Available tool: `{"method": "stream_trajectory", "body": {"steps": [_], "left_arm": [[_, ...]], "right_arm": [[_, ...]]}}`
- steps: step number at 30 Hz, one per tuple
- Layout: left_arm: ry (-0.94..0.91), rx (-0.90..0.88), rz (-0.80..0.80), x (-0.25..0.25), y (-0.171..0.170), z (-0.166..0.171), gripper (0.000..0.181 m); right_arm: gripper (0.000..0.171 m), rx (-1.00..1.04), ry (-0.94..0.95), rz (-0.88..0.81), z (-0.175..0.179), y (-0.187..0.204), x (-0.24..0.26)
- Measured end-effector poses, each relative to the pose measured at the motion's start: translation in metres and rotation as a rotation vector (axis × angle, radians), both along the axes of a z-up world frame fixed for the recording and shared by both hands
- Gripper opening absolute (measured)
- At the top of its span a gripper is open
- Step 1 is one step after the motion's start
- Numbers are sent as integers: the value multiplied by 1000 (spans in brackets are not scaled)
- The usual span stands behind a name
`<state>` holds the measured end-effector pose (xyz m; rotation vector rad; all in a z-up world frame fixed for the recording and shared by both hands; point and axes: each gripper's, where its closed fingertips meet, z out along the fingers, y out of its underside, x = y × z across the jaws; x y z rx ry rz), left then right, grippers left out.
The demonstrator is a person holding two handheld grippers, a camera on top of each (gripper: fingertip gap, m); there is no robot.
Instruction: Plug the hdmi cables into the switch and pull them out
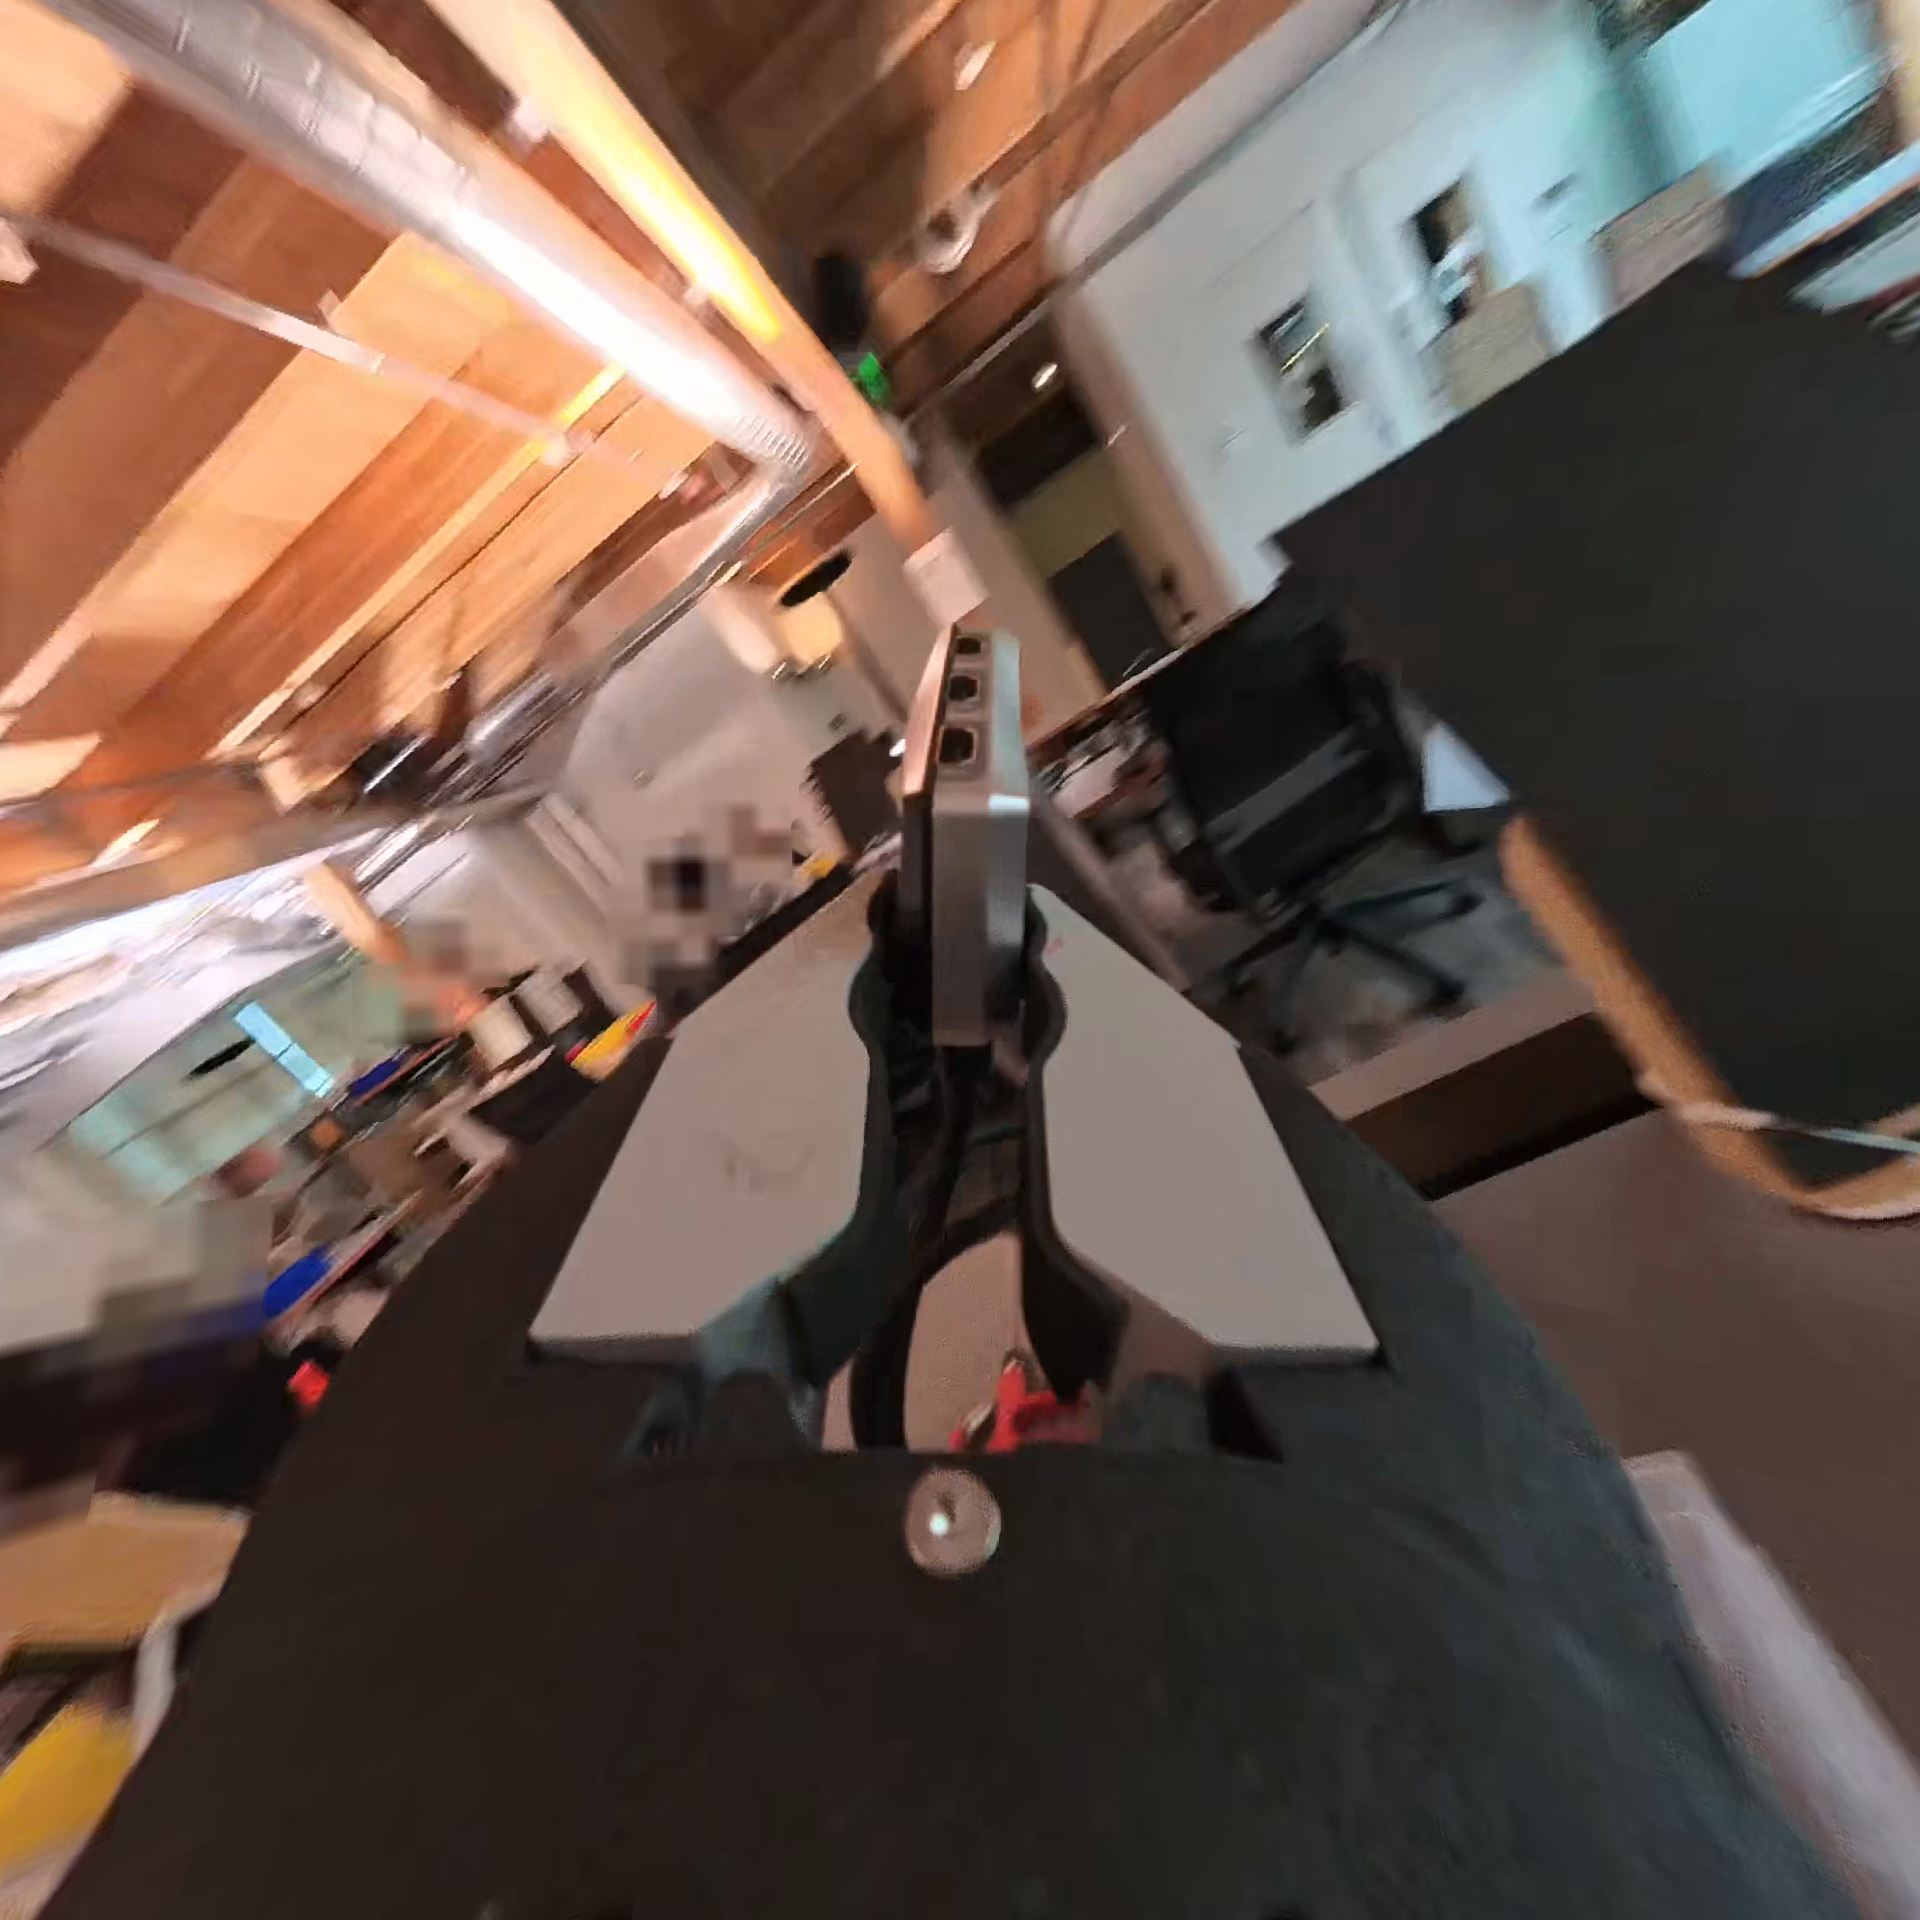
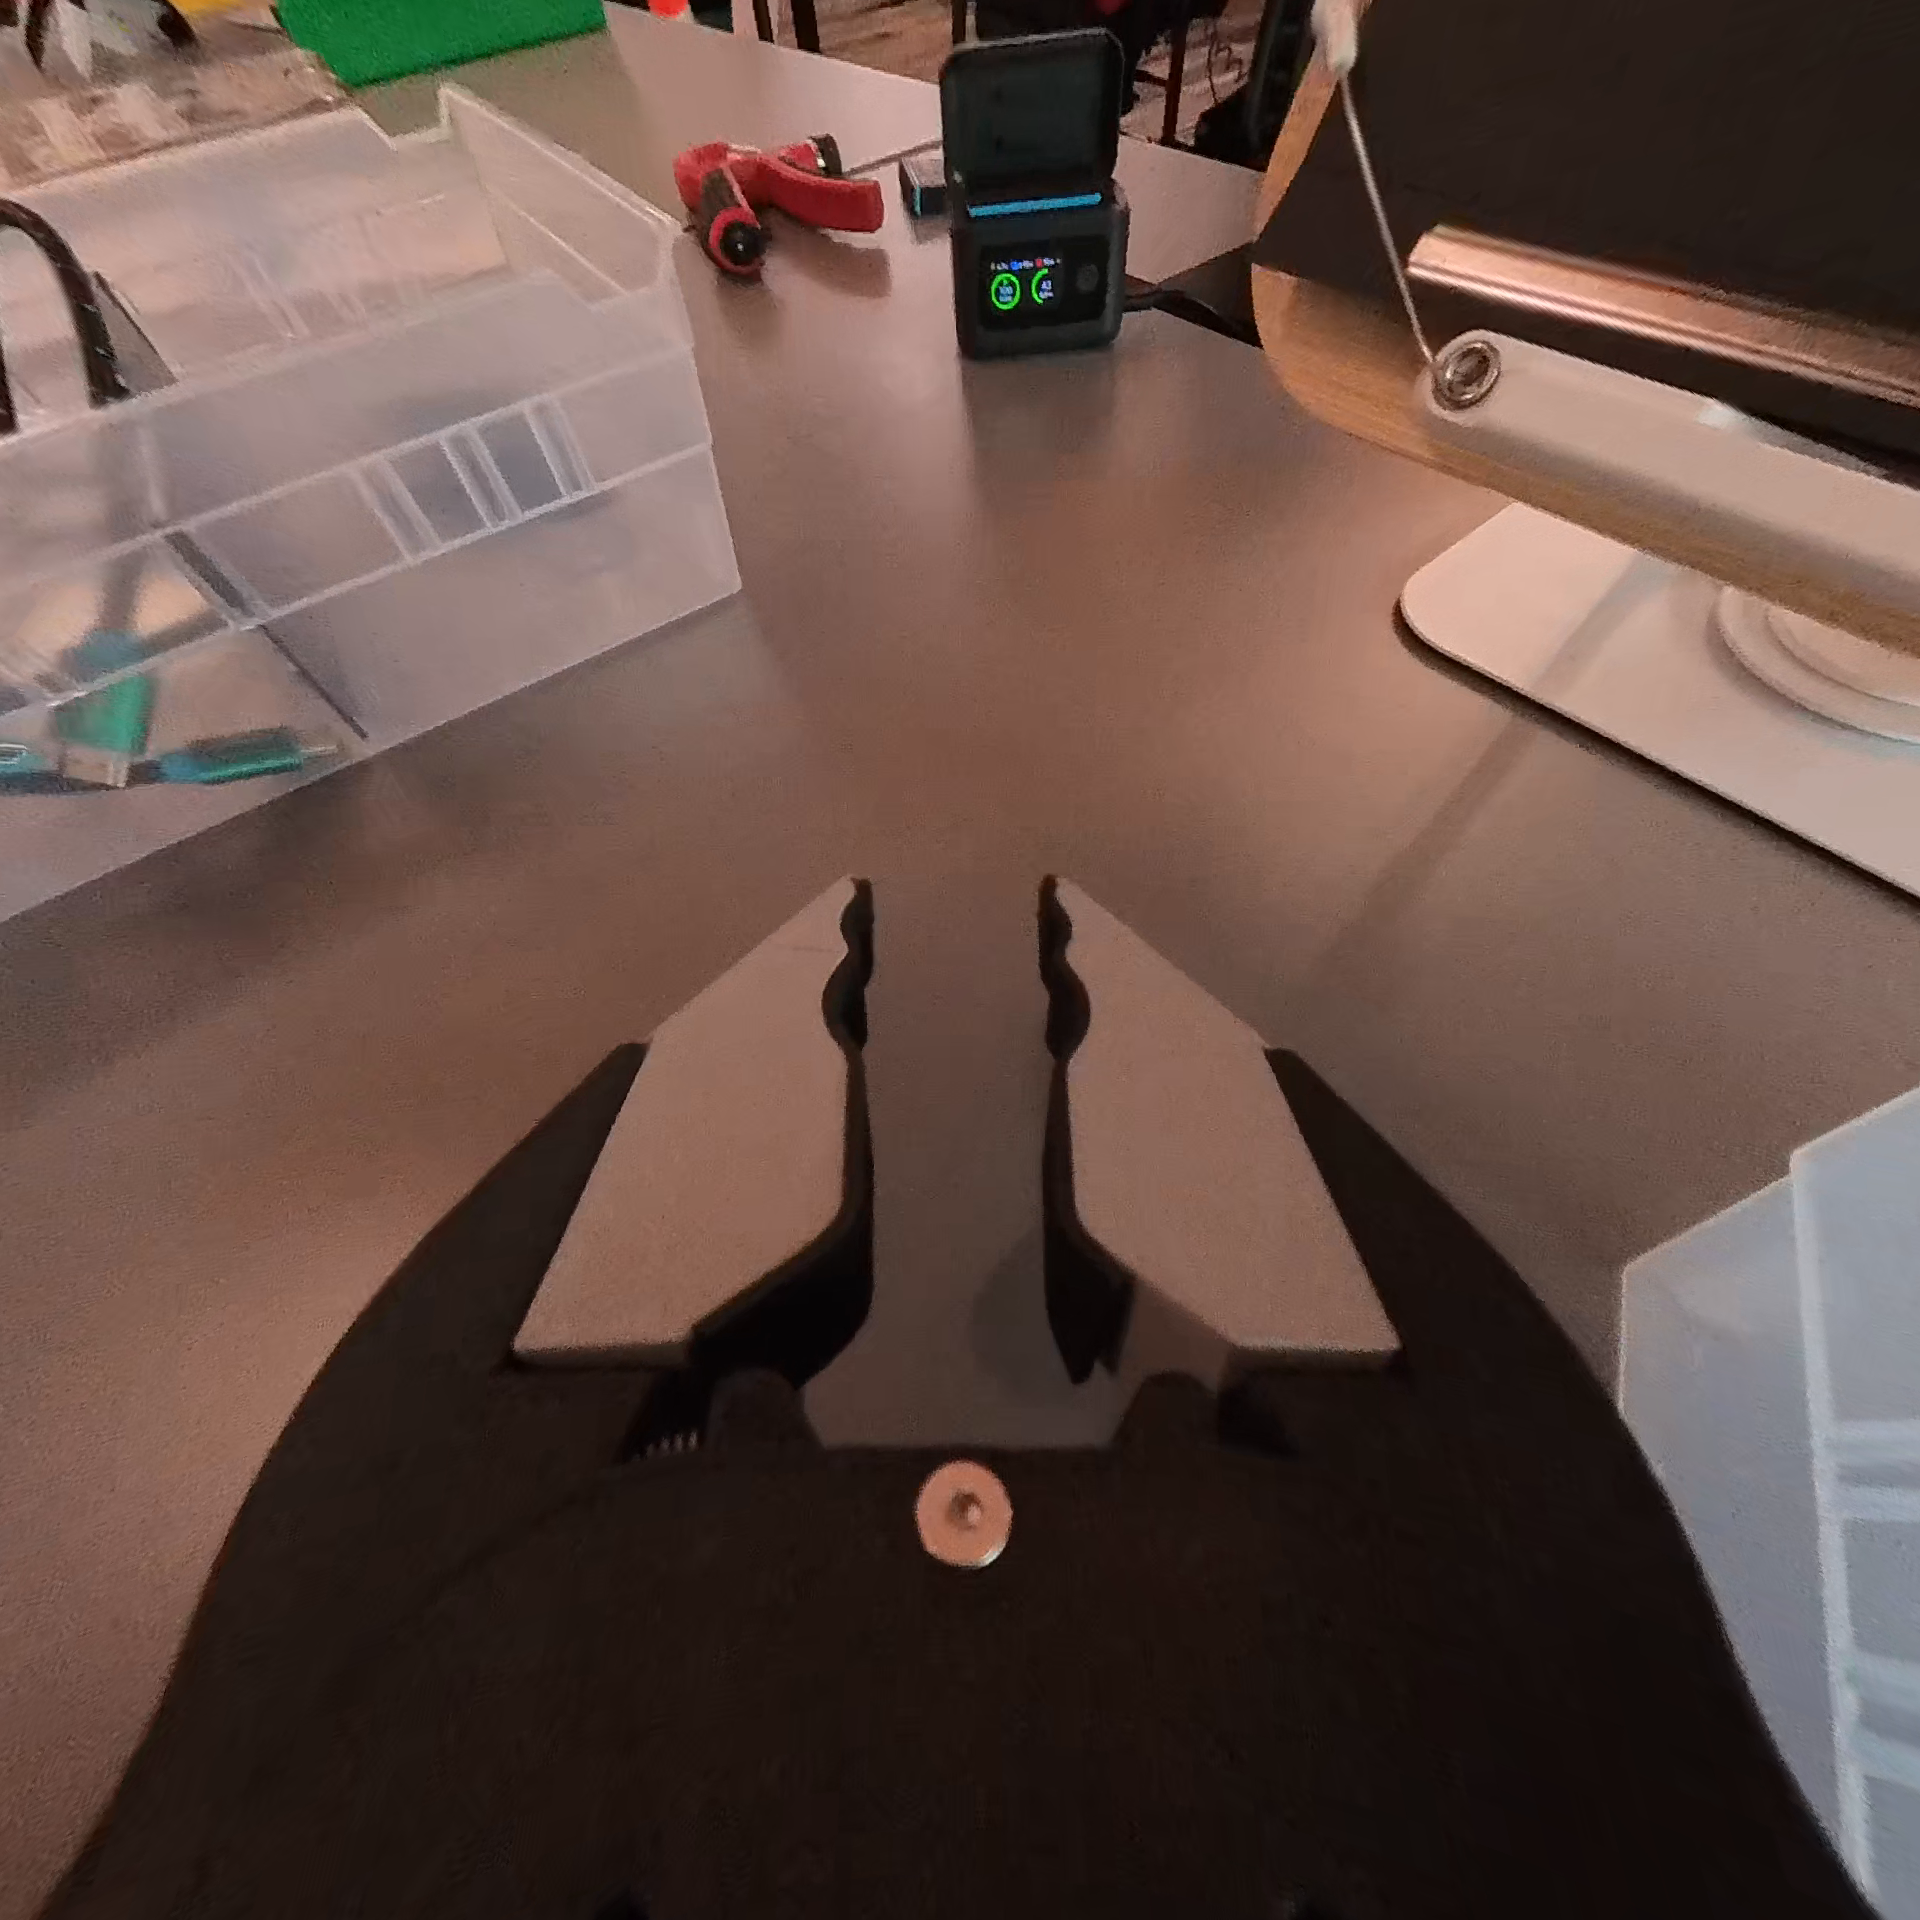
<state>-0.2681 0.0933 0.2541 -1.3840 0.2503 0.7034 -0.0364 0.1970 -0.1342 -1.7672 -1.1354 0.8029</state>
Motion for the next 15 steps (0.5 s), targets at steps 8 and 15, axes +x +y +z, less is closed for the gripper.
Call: {"method": "stream_trajectory", "body": {"steps": [8,15], "left_arm": [[219,-209,-799,202,-31,-66,20],[295,-424,-1168,272,-60,-168,20]], "right_arm": [[49,-62,359,328,78,-58,9],[74,-104,666,664,135,-115,50]]}}
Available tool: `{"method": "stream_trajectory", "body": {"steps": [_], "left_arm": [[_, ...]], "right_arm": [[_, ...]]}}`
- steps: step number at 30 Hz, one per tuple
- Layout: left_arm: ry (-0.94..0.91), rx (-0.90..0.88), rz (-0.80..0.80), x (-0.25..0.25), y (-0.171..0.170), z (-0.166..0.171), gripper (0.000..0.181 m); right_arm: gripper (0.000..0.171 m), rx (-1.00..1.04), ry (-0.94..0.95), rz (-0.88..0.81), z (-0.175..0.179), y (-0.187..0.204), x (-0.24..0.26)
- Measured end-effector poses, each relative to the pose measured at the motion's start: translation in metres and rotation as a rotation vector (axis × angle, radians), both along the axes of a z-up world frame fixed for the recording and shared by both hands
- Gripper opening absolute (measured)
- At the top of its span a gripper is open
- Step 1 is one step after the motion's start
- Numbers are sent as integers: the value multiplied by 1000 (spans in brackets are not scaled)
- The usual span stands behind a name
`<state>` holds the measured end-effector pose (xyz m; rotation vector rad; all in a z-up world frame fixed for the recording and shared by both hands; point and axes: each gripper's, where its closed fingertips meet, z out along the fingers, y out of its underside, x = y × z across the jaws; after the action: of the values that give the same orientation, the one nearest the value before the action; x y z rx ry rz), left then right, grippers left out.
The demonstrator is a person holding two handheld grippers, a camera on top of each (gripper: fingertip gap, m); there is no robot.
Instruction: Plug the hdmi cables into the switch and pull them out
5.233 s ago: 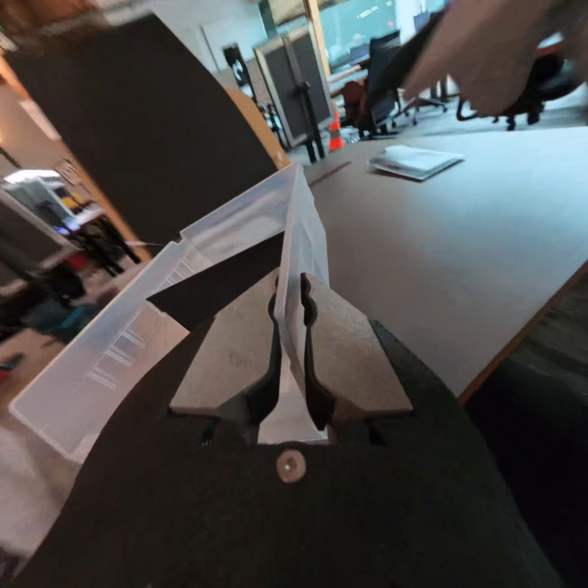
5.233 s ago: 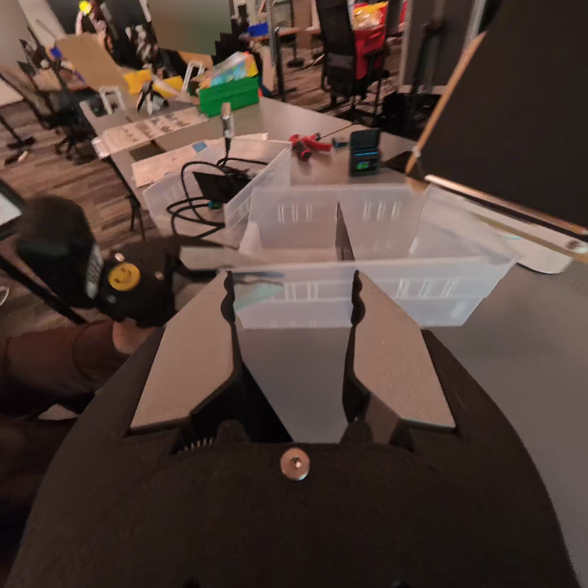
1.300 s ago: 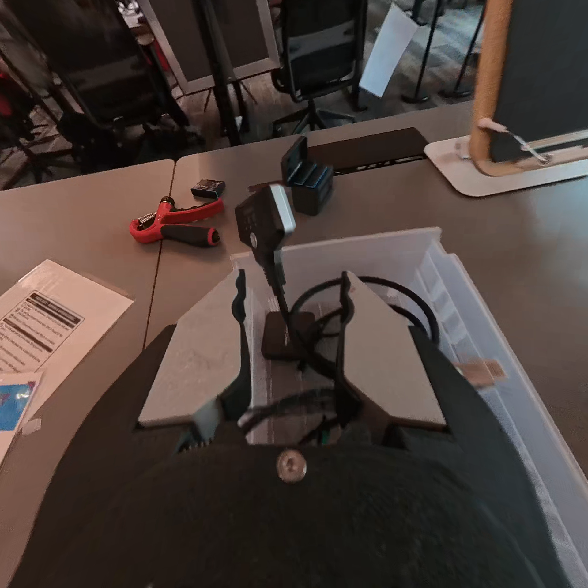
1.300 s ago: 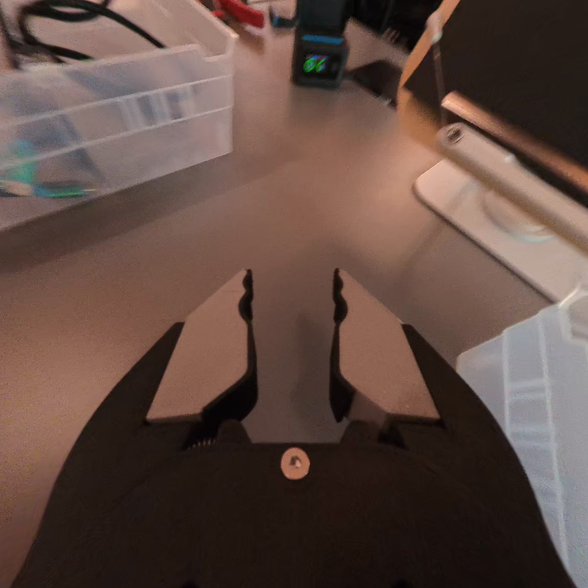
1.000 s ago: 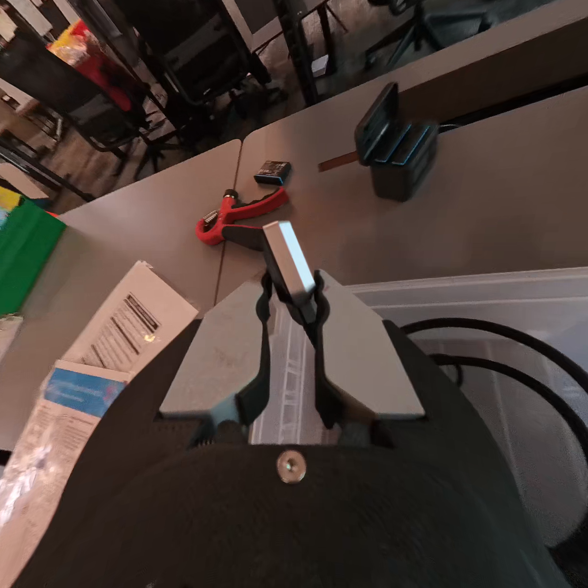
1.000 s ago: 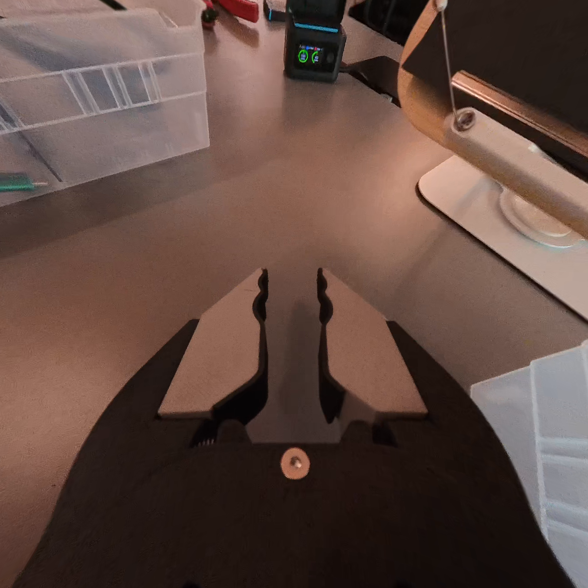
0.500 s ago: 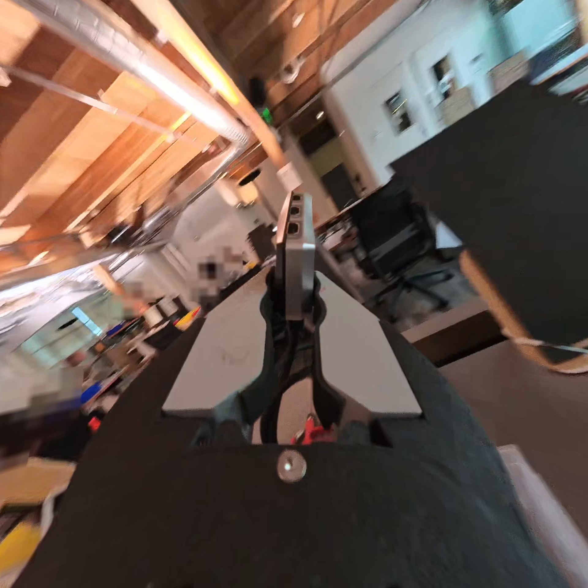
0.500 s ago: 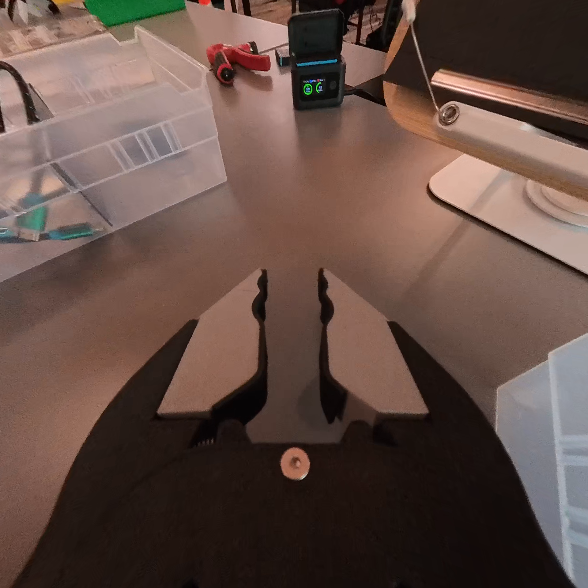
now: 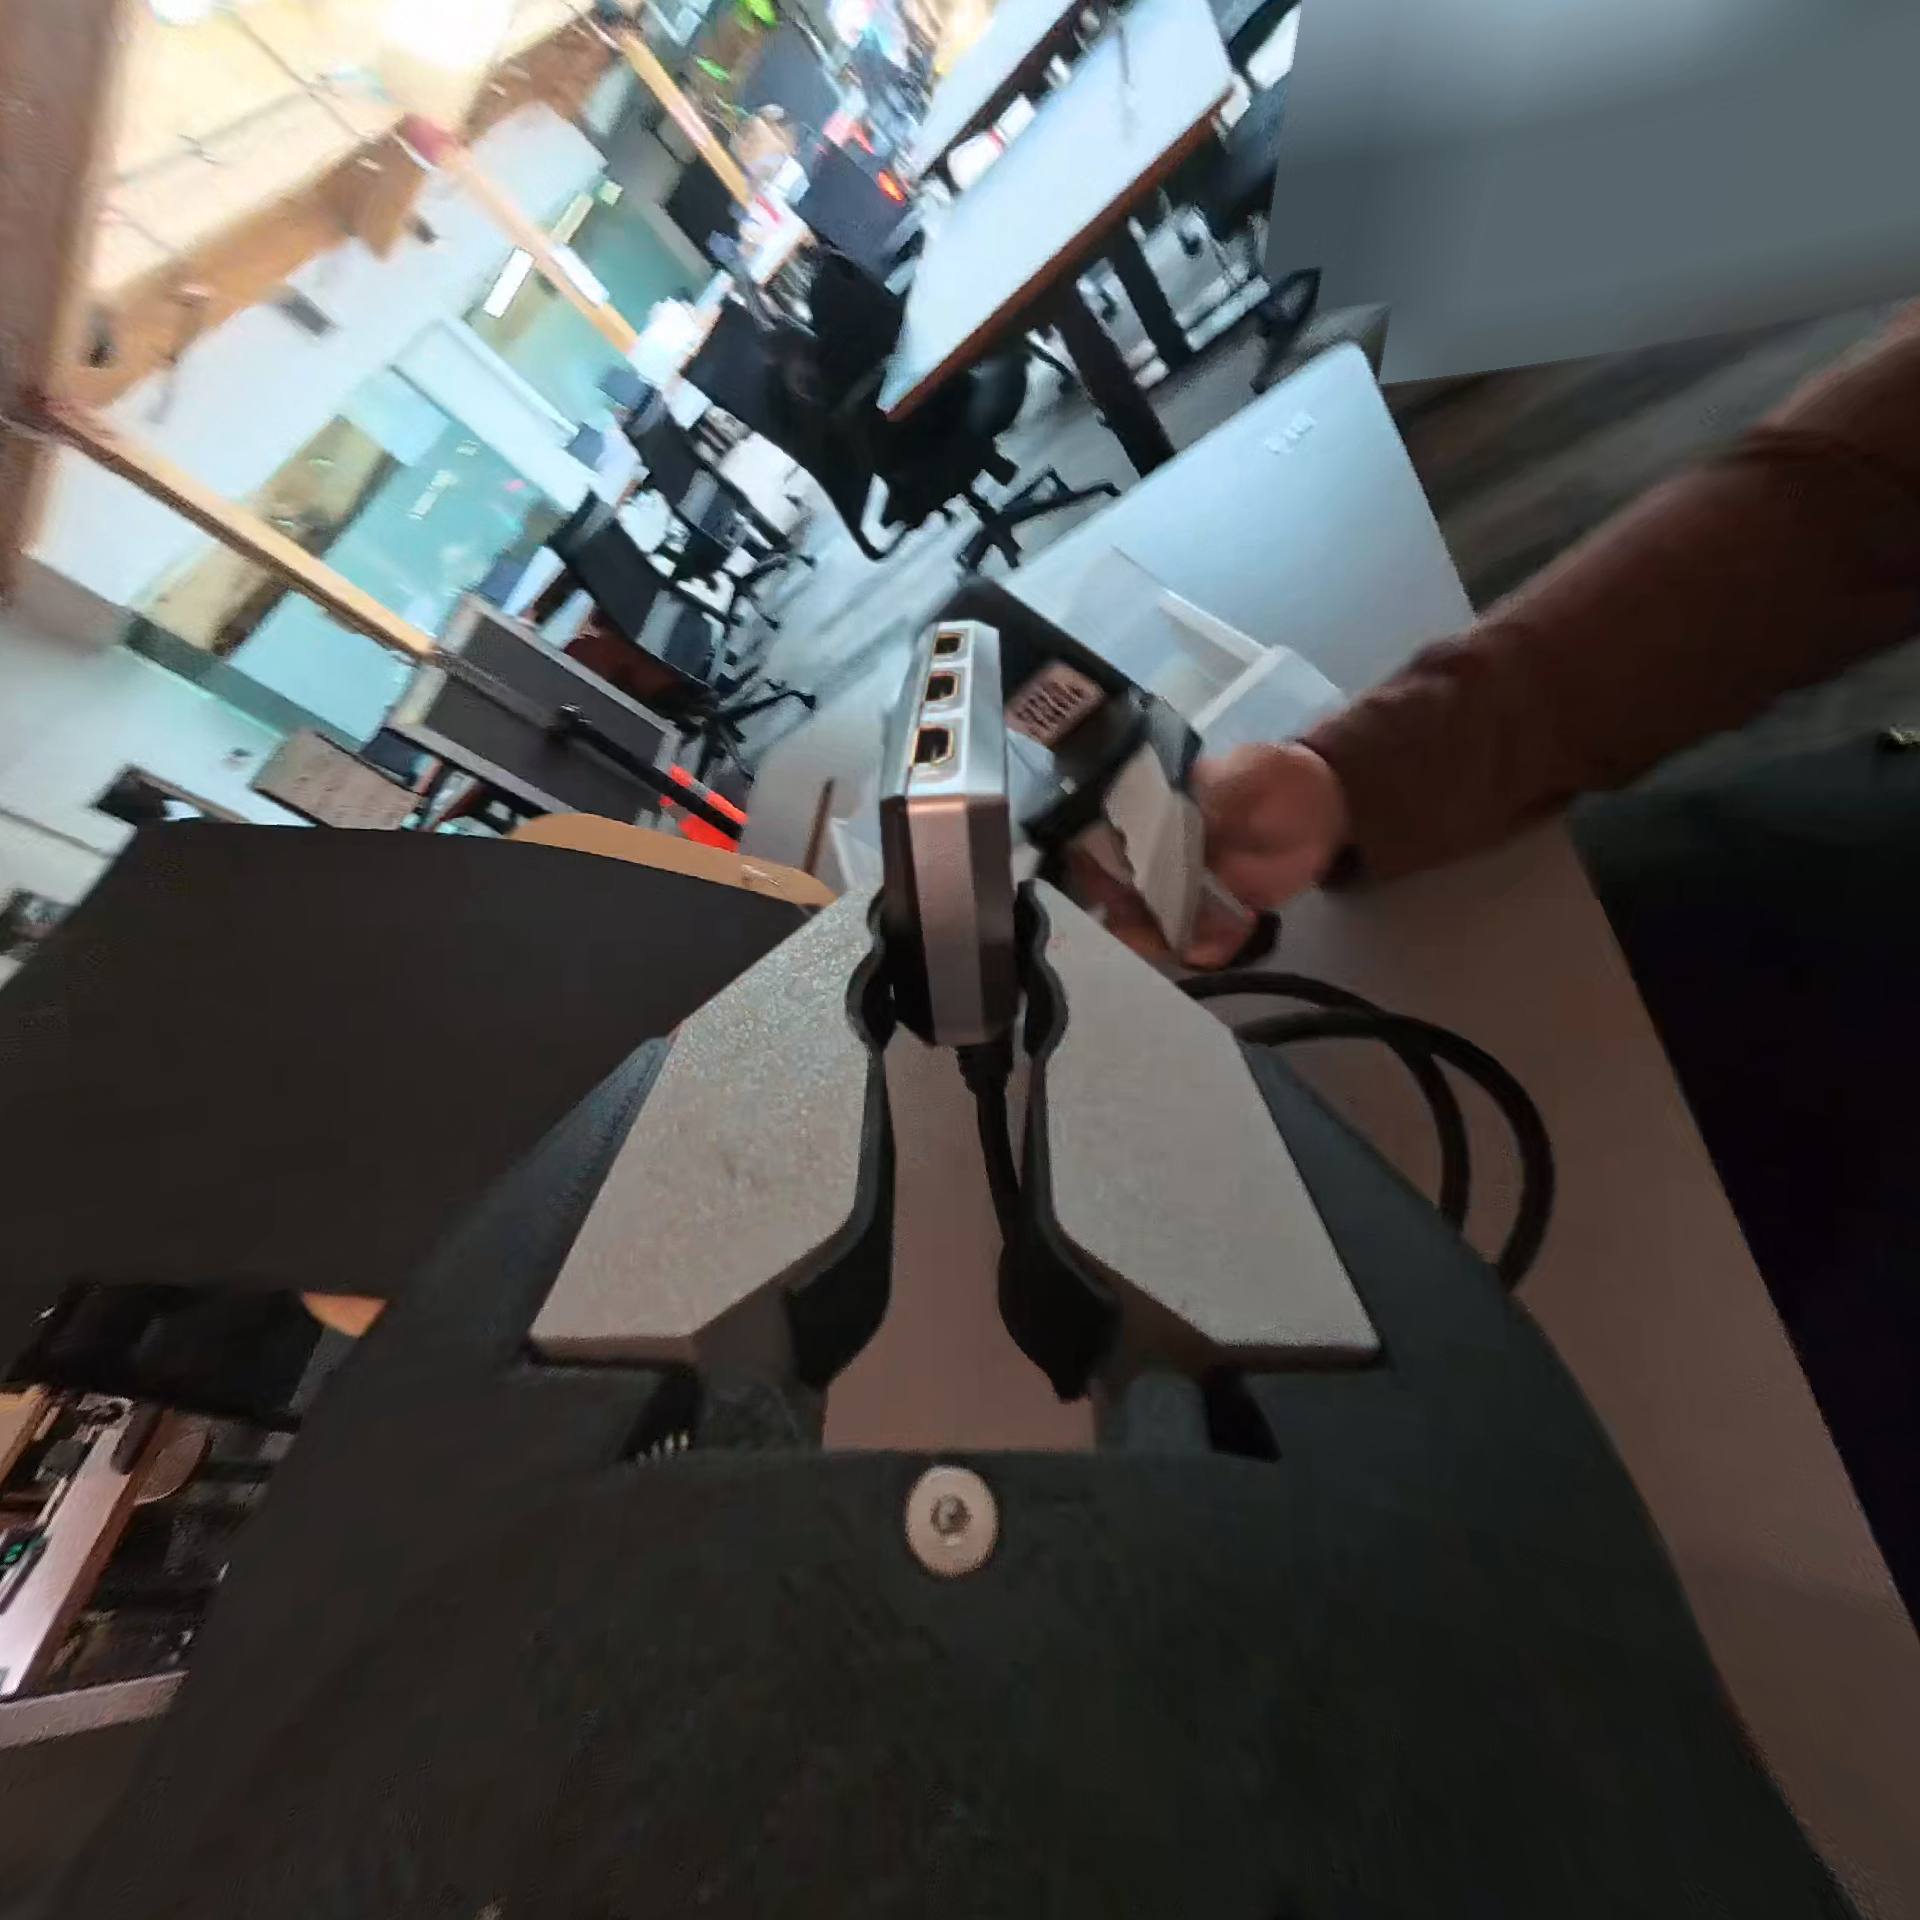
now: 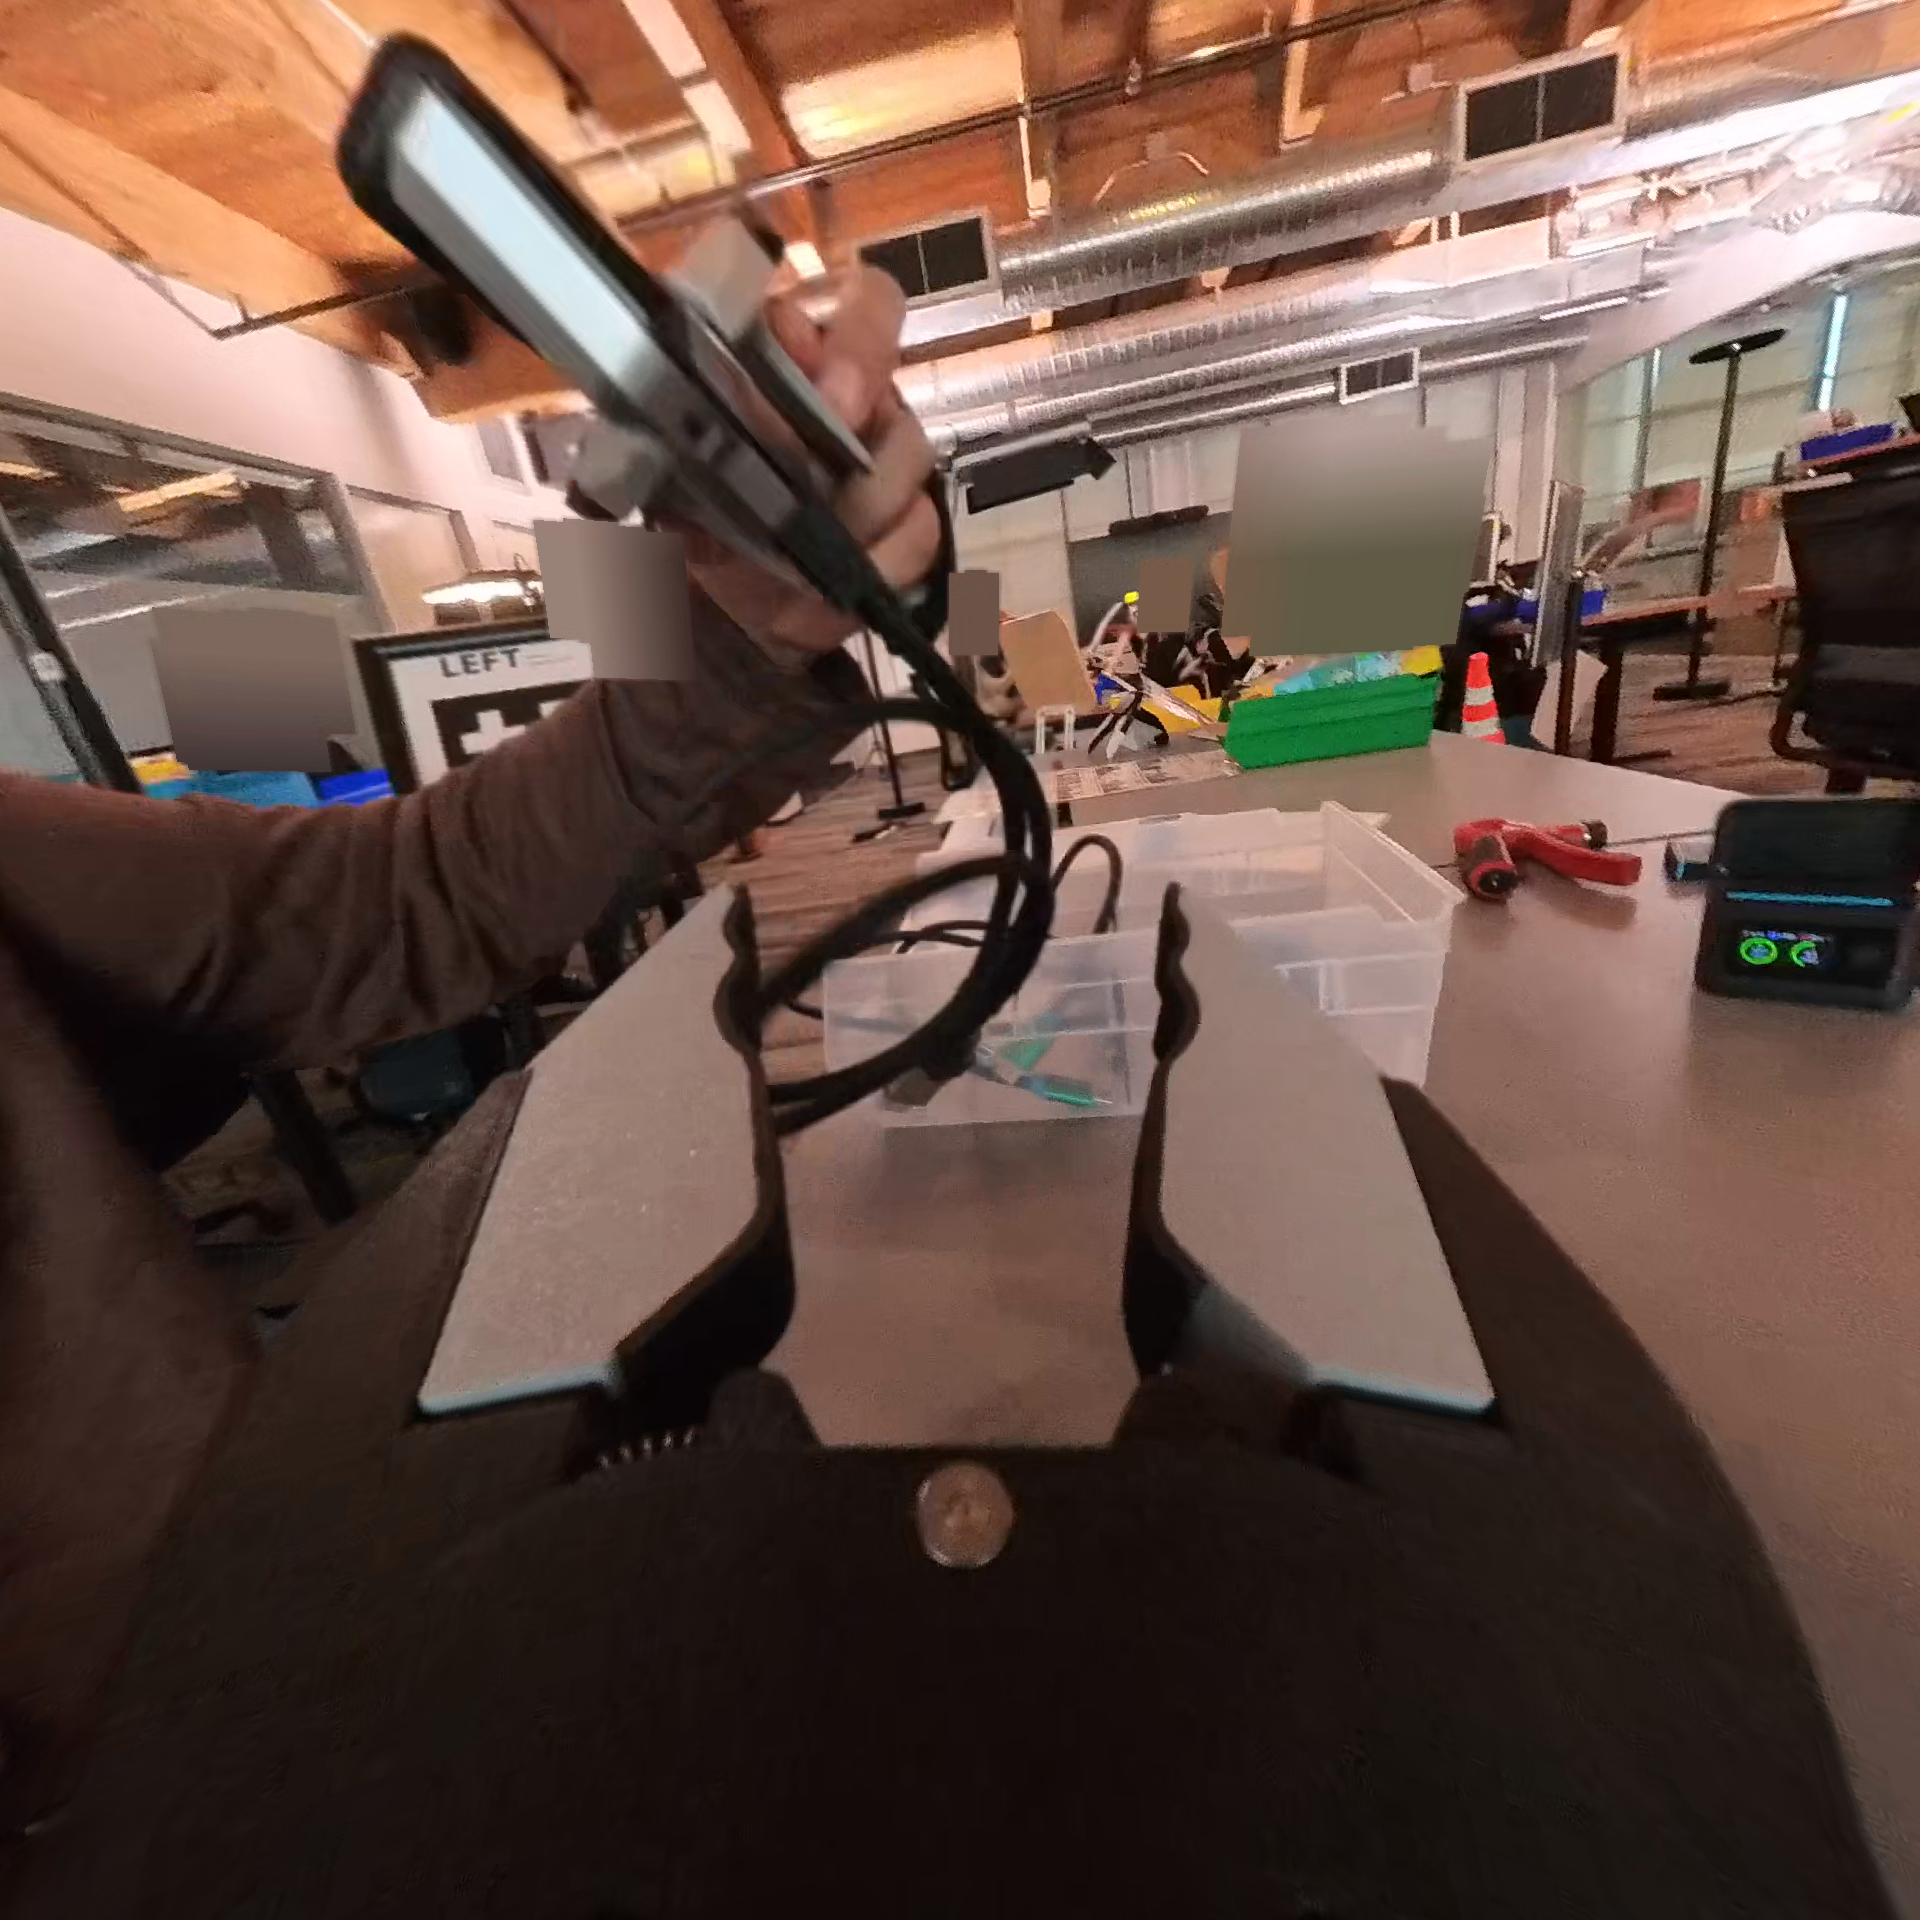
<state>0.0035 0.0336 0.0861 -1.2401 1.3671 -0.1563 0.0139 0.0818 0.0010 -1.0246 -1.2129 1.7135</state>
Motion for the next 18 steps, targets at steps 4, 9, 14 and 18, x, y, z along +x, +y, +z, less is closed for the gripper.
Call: {"method": "stream_trajectory", "body": {"steps": [4,9,14,18], "left_arm": [[142,27,10,8,-1,-44,19],[219,60,25,12,1,-90,19],[152,-12,70,3,16,-109,19],[136,-137,254,-23,37,-119,27]], "right_arm": [[73,59,-19,99,1,-19,10],[71,188,26,47,2,-31,8],[26,341,55,-101,-6,-33,3],[16,433,-28,-250,-17,-11,-5]]}}
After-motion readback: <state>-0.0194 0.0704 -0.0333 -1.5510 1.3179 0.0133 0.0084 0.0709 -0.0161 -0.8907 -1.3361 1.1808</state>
